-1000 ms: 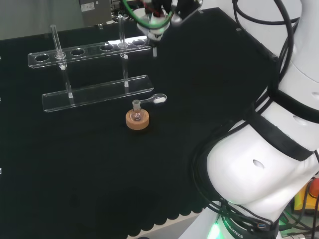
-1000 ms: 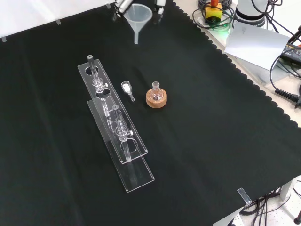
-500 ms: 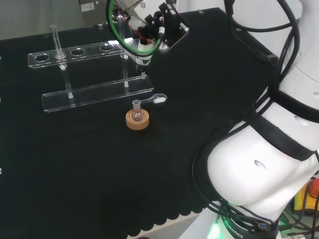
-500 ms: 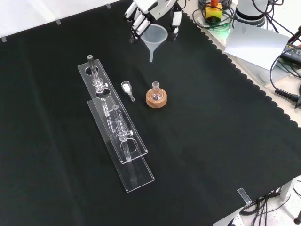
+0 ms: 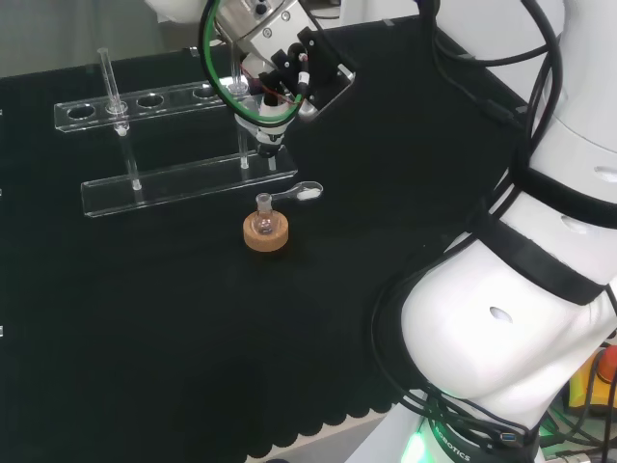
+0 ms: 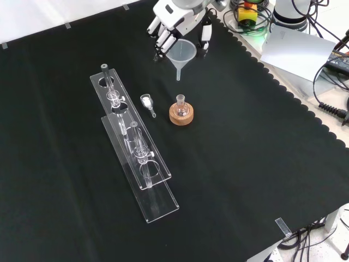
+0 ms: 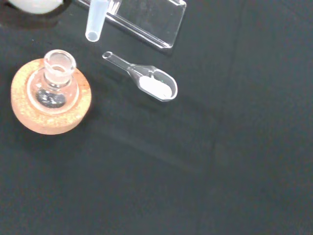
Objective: Place the funnel on the round-bottom flask.
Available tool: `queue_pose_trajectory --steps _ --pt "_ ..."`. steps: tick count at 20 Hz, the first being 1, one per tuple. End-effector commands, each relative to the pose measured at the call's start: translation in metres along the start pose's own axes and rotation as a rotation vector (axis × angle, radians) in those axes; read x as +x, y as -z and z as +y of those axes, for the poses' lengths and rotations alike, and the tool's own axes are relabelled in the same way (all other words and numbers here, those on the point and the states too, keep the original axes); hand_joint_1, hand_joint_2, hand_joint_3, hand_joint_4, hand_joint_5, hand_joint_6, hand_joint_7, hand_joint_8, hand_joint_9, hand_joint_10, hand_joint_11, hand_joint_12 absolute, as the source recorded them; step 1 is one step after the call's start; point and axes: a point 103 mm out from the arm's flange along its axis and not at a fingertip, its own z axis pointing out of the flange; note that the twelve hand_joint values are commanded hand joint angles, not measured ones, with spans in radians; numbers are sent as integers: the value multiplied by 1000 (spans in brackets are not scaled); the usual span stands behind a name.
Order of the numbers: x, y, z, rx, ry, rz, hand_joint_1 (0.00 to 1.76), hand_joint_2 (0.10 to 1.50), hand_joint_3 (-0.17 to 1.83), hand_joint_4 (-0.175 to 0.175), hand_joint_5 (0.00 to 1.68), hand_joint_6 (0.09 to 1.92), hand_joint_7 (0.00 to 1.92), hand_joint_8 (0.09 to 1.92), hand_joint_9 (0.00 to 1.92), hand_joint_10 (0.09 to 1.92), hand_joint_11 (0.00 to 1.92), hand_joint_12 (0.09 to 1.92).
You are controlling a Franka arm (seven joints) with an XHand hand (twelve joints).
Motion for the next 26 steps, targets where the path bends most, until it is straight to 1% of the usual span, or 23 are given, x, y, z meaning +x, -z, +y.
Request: queue_pose_trajectory --steps 1,10,17,21,26 --pt "9 -4 2 0 12 0 728 728 412 -42 497 177 563 769 961 597 448 1305" --pt "19 -15 10 15 19 4 729 724 423 -43 495 182 561 769 960 598 454 1303" --pt "29 -15 14 4 29 -5 729 721 431 -43 493 187 560 770 959 599 456 1301" --pt "30 -17 16 6 22 -14 729 720 436 -43 491 189 560 771 959 600 459 1301" --pt "30 -20 19 14 27 -13 729 718 441 -44 490 192 559 772 959 601 462 1299"
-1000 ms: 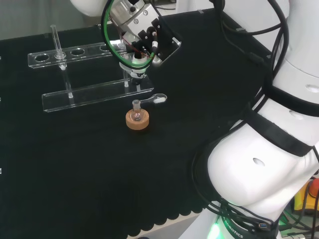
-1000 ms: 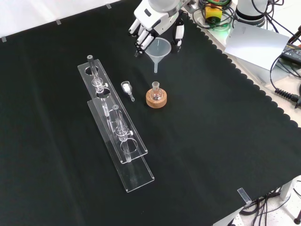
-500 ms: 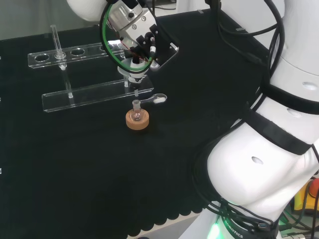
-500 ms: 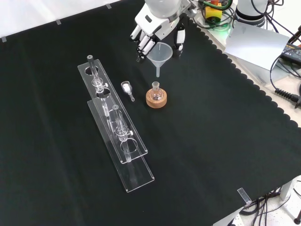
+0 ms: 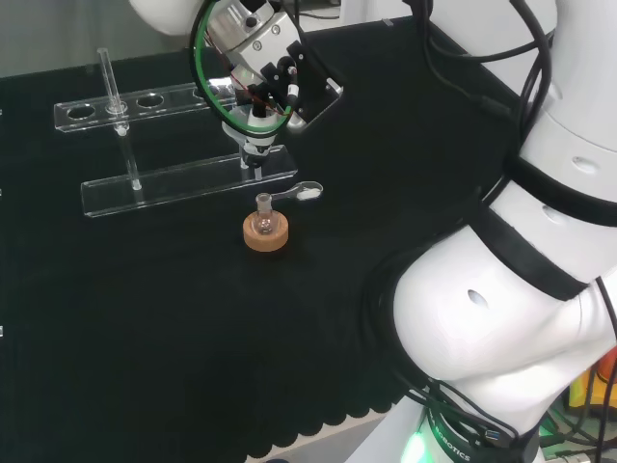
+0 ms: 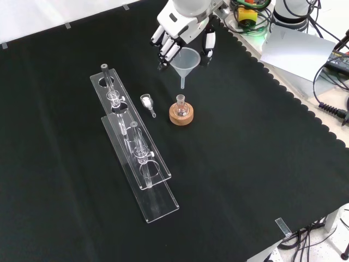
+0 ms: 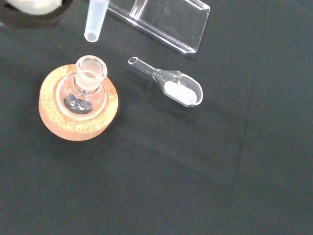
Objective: Place the funnel on the round-bottom flask.
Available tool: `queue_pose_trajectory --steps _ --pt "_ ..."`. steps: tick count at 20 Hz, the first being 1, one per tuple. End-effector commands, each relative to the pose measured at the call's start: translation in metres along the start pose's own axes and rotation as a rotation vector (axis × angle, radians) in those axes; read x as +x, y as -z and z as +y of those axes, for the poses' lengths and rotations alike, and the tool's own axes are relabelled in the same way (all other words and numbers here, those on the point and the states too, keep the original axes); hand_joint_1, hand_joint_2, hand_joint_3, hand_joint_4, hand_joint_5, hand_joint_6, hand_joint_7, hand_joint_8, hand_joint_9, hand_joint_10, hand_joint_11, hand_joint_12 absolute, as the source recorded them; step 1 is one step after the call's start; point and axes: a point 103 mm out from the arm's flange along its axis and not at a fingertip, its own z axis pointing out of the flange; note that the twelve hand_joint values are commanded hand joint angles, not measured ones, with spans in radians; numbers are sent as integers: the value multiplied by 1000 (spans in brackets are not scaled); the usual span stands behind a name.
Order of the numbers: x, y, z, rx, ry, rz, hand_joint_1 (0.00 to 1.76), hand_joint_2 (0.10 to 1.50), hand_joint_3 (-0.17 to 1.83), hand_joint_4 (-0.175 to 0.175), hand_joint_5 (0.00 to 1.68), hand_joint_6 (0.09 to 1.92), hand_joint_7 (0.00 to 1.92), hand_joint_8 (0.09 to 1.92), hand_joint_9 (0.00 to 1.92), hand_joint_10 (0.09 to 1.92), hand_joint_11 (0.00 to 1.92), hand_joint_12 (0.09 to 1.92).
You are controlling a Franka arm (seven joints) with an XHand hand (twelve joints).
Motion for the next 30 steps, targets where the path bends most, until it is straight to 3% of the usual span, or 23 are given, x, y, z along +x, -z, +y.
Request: queue_pose_trajectory --steps 1,30 --pt "9 -17 13 29 4 -34 729 718 442 -44 490 193 559 772 959 601 462 1299" --pt "10 -28 27 36 17 -27 729 709 464 -45 487 216 558 775 957 604 467 1297"
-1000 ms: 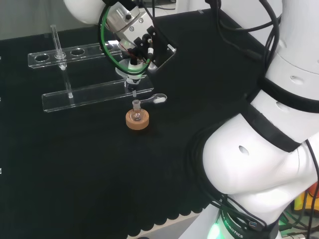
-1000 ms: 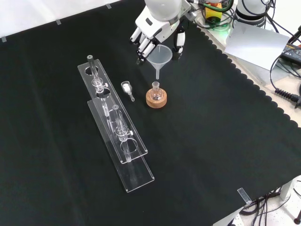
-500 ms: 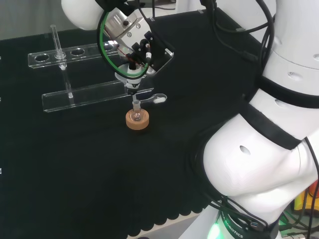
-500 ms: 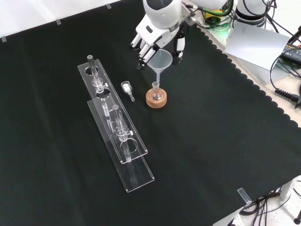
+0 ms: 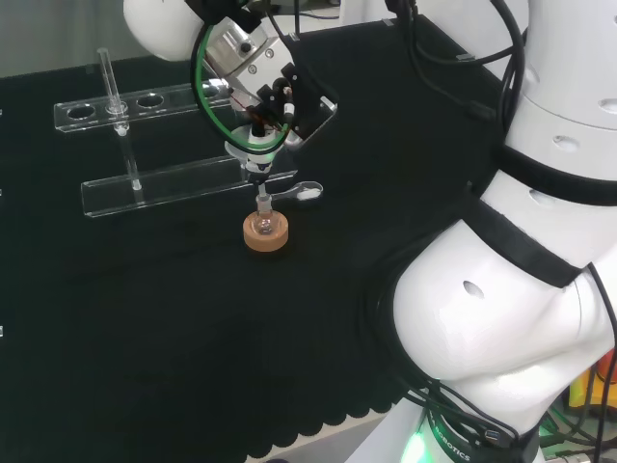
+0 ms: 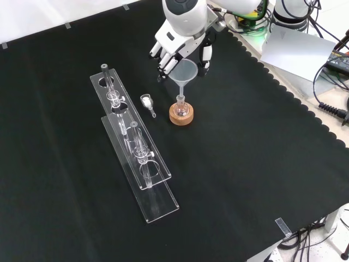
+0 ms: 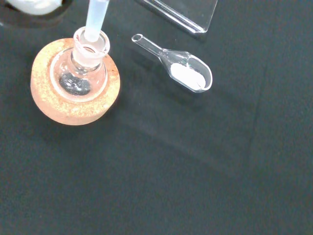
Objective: Place the funnel on the round-bottom flask.
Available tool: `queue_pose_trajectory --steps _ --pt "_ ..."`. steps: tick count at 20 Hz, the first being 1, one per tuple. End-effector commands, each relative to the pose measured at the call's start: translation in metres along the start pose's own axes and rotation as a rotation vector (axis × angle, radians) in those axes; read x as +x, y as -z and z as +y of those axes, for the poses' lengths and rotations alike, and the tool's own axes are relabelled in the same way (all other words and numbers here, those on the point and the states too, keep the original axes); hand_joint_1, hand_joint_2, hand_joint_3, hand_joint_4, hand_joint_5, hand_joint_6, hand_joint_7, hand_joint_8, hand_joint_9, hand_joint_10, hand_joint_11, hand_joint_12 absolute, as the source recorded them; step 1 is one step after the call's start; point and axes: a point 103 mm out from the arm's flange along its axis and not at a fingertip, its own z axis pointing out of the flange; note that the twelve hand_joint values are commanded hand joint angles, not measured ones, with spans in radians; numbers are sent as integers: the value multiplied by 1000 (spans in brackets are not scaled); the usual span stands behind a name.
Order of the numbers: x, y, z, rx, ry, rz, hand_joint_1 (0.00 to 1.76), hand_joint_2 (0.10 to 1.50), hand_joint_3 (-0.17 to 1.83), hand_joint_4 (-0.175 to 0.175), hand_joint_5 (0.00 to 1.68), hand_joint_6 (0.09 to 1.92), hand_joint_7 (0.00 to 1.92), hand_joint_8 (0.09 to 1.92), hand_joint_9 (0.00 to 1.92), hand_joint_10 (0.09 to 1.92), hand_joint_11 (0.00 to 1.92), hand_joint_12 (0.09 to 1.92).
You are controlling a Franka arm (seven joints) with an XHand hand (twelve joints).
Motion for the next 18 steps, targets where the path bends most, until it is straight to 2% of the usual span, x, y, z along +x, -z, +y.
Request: queue_pose_trajectory --steps 1,18 --pt "0 -4 4 -1 5 5 729 709 465 -45 487 217 558 775 957 604 467 1297" --pt "5 -12 12 17 8 8 729 706 473 -45 488 233 557 777 957 606 472 1296"
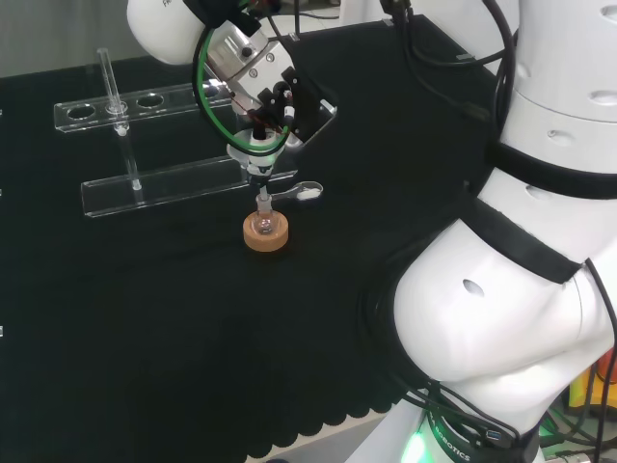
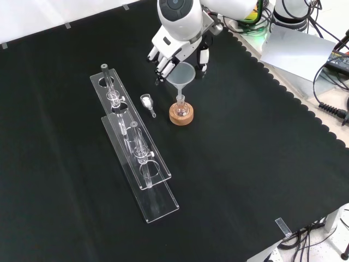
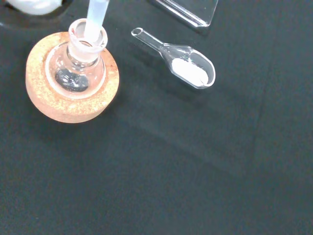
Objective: Place the funnel on the round-bottom flask.
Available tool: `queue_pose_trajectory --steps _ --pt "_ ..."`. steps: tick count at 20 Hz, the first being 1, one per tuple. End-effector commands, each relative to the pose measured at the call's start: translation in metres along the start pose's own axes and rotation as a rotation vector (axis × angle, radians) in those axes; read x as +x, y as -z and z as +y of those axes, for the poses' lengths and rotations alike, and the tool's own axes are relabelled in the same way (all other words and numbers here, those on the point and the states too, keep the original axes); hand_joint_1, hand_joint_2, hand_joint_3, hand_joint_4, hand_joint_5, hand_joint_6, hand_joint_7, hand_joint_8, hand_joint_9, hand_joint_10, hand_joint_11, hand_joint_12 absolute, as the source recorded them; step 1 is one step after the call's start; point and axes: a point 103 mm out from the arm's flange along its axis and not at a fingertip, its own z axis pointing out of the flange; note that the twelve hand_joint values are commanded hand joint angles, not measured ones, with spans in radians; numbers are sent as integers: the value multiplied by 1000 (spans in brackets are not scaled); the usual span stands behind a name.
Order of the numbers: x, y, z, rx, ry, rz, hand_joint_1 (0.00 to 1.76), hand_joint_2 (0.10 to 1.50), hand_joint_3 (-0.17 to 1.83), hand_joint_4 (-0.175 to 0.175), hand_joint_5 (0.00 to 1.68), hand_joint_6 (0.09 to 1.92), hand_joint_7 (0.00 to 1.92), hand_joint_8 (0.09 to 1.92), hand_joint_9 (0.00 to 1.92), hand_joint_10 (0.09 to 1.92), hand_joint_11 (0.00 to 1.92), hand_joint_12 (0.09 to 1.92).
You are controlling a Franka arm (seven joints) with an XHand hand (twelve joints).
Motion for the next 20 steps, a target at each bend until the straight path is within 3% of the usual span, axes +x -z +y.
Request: queue_pose_trajectory --steps 1,20 --pt "4 -3 2 4 4 5 729 706 474 -45 488 234 557 777 957 606 472 1296" --pt "11 -20 7 24 10 -2 725 705 480 -46 475 245 545 777 952 607 473 1296"
